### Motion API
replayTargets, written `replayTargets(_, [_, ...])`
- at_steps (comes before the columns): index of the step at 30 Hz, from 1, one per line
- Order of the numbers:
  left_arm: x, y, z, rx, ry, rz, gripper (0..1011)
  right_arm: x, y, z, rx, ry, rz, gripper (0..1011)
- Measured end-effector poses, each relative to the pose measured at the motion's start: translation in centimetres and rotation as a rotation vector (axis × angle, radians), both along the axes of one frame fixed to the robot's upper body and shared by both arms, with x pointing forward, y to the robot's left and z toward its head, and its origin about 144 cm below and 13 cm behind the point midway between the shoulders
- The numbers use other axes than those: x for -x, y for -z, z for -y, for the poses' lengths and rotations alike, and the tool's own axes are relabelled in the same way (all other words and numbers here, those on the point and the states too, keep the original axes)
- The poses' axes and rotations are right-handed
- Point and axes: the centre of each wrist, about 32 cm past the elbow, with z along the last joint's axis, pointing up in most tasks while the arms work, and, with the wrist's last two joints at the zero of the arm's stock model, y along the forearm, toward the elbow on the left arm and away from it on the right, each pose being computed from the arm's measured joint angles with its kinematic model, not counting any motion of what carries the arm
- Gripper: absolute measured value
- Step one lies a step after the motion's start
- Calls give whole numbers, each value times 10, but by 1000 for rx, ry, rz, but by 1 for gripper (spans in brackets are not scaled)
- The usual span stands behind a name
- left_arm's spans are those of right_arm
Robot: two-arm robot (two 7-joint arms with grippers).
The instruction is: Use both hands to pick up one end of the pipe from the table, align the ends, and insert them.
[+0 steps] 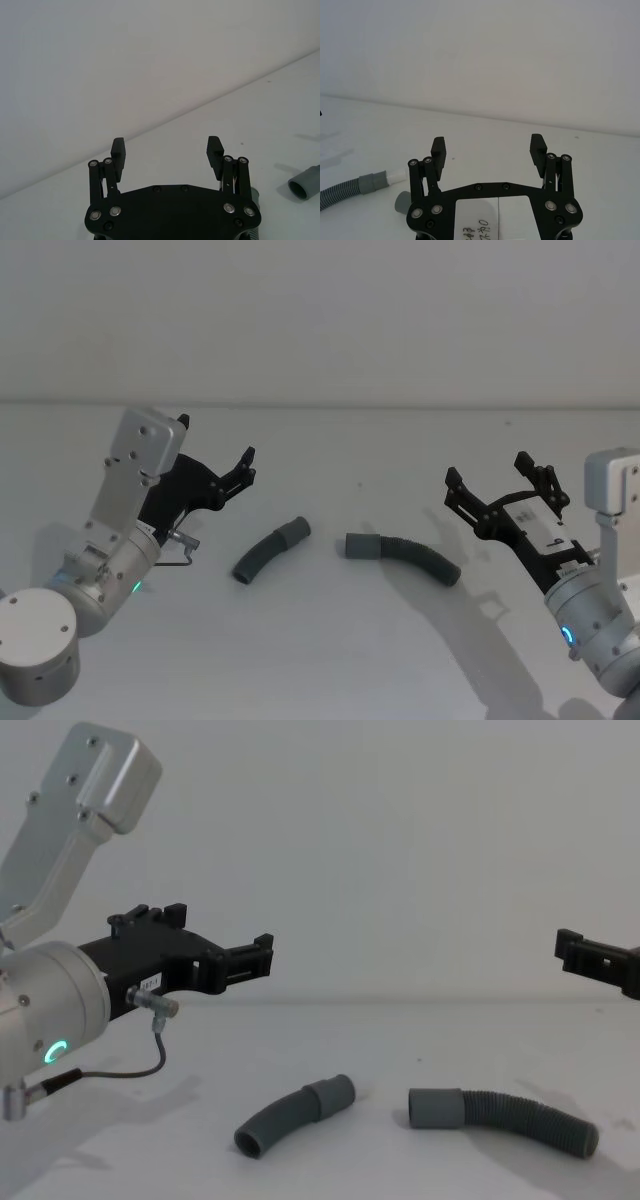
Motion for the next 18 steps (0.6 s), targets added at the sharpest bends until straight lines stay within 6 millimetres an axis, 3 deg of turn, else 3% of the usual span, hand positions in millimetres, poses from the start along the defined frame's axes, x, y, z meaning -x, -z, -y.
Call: replayTargets(18, [-3,-12,13,17,7,-104,1000,-18,-7,12,13,-98,-15,1001])
